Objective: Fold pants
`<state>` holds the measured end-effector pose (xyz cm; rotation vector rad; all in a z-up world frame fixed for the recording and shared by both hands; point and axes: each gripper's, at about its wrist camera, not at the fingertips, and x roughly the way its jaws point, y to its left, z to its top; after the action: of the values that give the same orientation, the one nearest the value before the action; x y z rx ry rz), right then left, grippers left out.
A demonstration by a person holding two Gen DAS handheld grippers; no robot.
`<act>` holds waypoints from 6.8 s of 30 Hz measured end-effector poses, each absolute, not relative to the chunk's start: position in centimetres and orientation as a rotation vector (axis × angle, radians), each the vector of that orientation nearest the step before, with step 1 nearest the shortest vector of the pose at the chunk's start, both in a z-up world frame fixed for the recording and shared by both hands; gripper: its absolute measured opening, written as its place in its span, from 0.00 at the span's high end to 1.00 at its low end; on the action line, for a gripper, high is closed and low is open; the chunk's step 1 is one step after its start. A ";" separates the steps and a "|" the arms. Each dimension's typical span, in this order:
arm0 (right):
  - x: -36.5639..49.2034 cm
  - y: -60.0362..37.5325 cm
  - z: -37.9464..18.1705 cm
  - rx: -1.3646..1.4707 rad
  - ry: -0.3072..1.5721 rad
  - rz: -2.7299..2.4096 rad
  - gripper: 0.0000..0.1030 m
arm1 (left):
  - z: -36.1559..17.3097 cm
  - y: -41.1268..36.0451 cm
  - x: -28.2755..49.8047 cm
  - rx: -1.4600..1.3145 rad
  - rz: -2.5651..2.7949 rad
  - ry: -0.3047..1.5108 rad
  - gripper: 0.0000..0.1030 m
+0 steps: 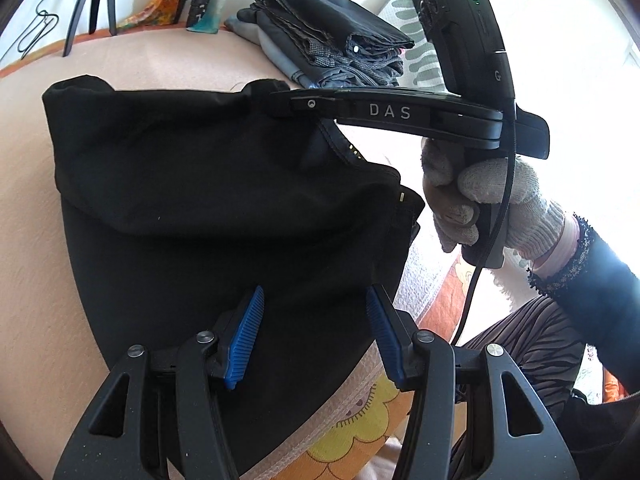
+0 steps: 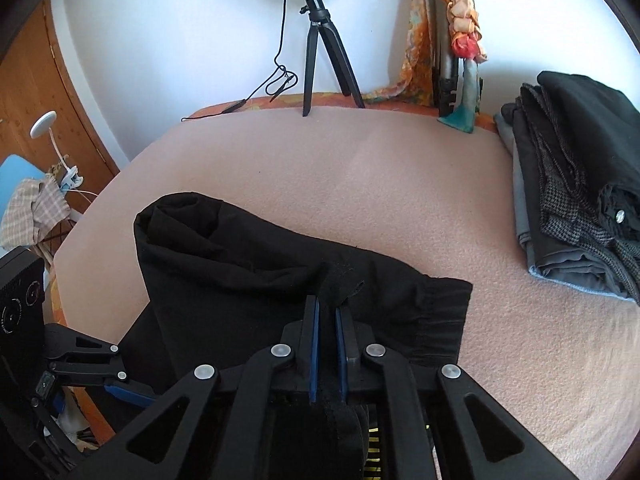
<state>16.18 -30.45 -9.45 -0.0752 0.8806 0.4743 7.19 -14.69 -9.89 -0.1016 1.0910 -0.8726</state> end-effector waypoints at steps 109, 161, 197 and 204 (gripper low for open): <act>12.7 -34.7 -6.3 0.607 0.952 0.492 0.56 | -5.5 -15.4 5.7 -0.065 -0.894 0.940 0.49; 12.4 -38.4 -11.8 0.639 1.121 0.363 0.67 | -9.7 -14.9 10.4 -0.210 -0.702 1.039 0.50; 12.6 -36.3 -12.3 0.538 1.128 0.322 0.83 | -6.6 -16.1 7.7 -0.092 -0.799 0.939 0.50; 15.1 -34.3 -9.9 0.542 1.054 0.425 1.00 | -5.7 -15.8 7.2 -0.052 -0.780 0.892 0.50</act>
<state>15.11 -34.33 -9.87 0.5421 1.0542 0.4253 7.25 -15.80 -5.72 -0.0516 0.8922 -0.7800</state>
